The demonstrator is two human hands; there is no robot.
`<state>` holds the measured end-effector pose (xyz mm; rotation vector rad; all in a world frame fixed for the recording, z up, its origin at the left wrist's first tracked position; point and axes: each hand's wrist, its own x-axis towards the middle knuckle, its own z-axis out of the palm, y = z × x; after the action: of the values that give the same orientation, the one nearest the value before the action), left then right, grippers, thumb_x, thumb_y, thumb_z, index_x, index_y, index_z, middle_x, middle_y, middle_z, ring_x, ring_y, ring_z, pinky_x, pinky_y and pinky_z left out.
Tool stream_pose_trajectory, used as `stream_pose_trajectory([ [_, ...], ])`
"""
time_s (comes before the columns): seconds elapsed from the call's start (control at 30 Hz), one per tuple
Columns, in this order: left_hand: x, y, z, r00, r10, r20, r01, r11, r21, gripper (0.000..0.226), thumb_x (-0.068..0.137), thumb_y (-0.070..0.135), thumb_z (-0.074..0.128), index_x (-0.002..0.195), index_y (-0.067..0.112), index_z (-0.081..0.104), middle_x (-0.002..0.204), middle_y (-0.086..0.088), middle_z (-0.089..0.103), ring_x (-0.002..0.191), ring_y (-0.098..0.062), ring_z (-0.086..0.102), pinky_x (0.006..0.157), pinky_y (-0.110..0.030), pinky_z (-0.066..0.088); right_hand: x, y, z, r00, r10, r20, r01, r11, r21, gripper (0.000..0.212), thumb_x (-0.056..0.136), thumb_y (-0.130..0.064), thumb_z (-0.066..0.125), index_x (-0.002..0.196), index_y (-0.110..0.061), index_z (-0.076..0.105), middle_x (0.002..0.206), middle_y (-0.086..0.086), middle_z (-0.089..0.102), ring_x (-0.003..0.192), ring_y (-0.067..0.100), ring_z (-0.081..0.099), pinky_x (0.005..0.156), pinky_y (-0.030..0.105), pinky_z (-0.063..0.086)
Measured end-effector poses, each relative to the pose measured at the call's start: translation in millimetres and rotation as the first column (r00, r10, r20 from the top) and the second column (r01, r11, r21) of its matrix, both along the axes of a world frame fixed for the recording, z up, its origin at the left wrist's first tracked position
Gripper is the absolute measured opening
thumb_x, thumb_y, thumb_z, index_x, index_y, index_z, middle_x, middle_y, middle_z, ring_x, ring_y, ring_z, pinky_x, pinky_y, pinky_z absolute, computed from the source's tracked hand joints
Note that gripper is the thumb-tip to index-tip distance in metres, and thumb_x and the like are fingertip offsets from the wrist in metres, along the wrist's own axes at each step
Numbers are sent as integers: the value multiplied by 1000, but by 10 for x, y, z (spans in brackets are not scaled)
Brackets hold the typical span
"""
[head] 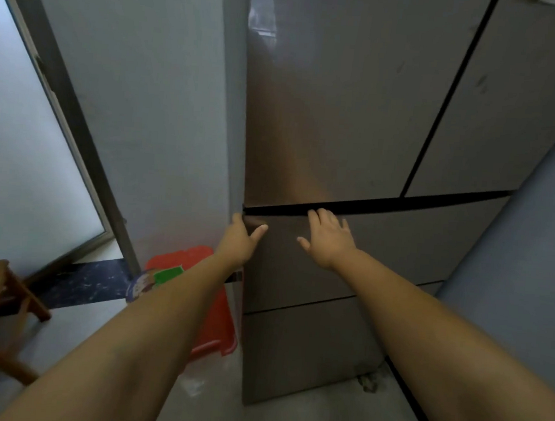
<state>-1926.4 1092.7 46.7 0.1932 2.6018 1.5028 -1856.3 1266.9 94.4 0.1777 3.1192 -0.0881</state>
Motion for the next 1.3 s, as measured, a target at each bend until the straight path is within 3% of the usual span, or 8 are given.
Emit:
stream_pose_trajectory([
  [0.3, 78, -14, 7, 998, -36, -52, 36, 999, 9, 46, 95, 36, 54, 128, 8, 40, 128, -14, 55, 117, -29, 55, 97, -37, 45, -40, 33, 2, 998, -5, -57, 2, 999, -44, 57, 98, -37, 45, 145, -11, 26, 144, 10, 30, 137, 27, 25, 105, 44, 35],
  [0.43, 481, -27, -56, 985, -26, -171, 3, 991, -133, 51, 92, 45, 53, 125, 8, 41, 122, -13, 58, 110, -31, 59, 92, -45, 51, 238, 131, -43, 996, 41, -75, -42, 999, -11, 59, 93, -23, 51, 145, -12, 25, 144, 11, 28, 137, 28, 25, 106, 42, 33],
  [0.7, 1883, 273, -57, 948, 22, -318, -141, 923, -357, 51, 91, 55, 48, 111, 8, 43, 104, -11, 59, 90, -30, 62, 70, -40, 52, 1293, 389, -94, 986, 84, -144, -102, 988, -119, 61, 88, 4, 42, 146, -9, 26, 151, 11, 24, 144, 27, 15, 109, 38, 30],
  [0.83, 2667, 447, -132, 943, -137, -302, 39, 951, -308, 47, 88, 55, 53, 106, 13, 43, 98, -3, 60, 87, -23, 63, 74, -38, 55, 1984, 719, -104, 981, 51, -187, -99, 962, -254, 58, 87, 10, 39, 141, -11, 38, 153, 8, 28, 145, 22, 18, 113, 34, 25],
  [0.97, 3276, 579, -178, 806, -517, -287, 344, 805, -484, 34, 94, 46, 48, 116, 19, 45, 99, 8, 49, 82, -5, 49, 68, -17, 38, 2660, 1190, -27, 971, -73, -226, -40, 887, -460, 44, 90, 10, 35, 122, -7, 59, 143, 9, 44, 142, 21, 30, 113, 26, 22],
  [1.03, 3421, 705, -168, 760, -567, -317, 365, 777, -512, 24, 97, 40, 44, 108, 20, 46, 97, 5, 49, 79, -6, 48, 65, -18, 38, 2904, 1433, 52, 968, -139, -207, 21, 872, -489, 38, 91, 9, 36, 112, -6, 63, 136, 12, 52, 136, 24, 40, 108, 23, 27],
  [1.2, 3457, 1244, -7, 702, -606, -374, 393, 768, -506, 40, 98, 32, 45, 134, 15, 41, 126, -3, 50, 111, -16, 54, 86, -32, 50, 3424, 1876, 227, 962, -271, -26, 229, 858, -459, 28, 97, -5, 39, 113, -1, 62, 124, 17, 60, 116, 31, 55, 89, 30, 40],
  [1.3, 3421, 1688, 198, 641, -657, -397, 449, 740, -500, 60, 96, 25, 48, 150, 16, 23, 150, -5, 33, 135, -21, 38, 102, -36, 43, 3670, 1980, 385, 936, -351, -18, 300, 825, -478, 35, 100, -11, 35, 125, -4, 59, 133, 13, 57, 120, 27, 52, 94, 27, 38],
])
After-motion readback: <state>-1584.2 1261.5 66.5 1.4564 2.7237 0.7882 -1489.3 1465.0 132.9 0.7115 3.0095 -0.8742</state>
